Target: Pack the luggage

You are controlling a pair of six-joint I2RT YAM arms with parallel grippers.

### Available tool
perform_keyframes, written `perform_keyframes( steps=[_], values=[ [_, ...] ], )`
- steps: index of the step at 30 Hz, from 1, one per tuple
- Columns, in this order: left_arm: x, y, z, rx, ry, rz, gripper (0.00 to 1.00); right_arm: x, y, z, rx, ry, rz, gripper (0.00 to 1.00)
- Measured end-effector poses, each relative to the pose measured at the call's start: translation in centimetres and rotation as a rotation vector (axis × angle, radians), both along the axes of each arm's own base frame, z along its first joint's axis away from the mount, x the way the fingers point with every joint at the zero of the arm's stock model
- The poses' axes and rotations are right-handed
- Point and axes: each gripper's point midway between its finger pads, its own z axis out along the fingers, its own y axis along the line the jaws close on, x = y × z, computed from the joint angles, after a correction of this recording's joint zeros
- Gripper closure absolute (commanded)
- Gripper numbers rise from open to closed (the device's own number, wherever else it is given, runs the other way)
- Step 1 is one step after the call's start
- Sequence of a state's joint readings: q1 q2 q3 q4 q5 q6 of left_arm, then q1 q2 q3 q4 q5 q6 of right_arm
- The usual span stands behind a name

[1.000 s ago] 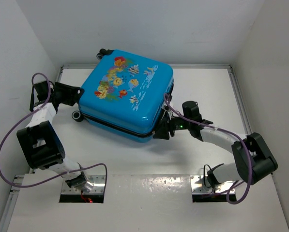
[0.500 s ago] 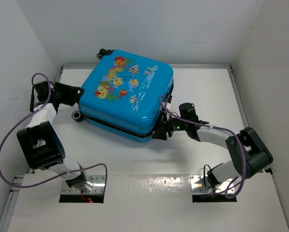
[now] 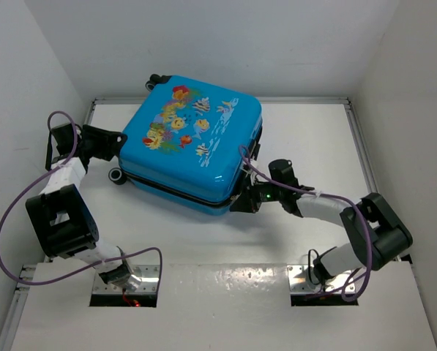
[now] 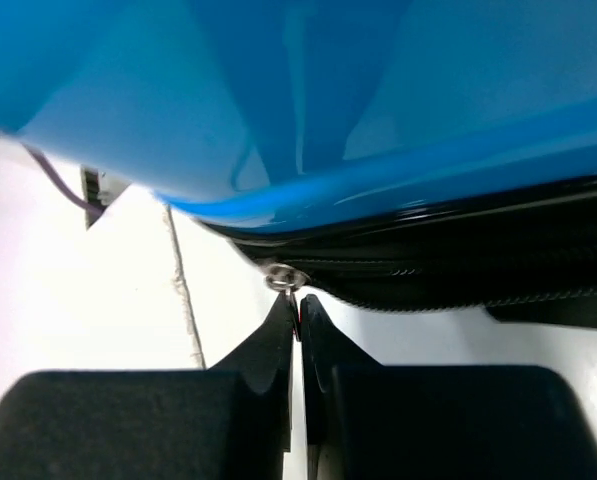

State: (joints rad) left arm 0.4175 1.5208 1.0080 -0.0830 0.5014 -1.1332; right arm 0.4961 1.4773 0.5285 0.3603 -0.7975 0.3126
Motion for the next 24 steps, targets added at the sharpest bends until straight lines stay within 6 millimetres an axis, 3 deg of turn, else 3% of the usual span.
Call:
perform_keyframes(
  steps=[7, 14, 24],
  values=[
    [0.0, 0.0, 0.0, 0.0, 0.001, 0.0, 1.0, -0.5, -0.5, 0.9, 0.028, -0.015, -0.013, 0.97],
    [0.0, 0.0, 0.0, 0.001, 0.001, 0.0, 1.0, 0.7, -1.3, 1.1, 0.035, -0.023, -0.056, 0.89],
    [0.0, 0.0, 0.0, 0.003, 0.0, -0.001, 1.0, 1.1, -1.1, 1.0, 0.052, -0.012, -0.058, 0.88]
  ],
)
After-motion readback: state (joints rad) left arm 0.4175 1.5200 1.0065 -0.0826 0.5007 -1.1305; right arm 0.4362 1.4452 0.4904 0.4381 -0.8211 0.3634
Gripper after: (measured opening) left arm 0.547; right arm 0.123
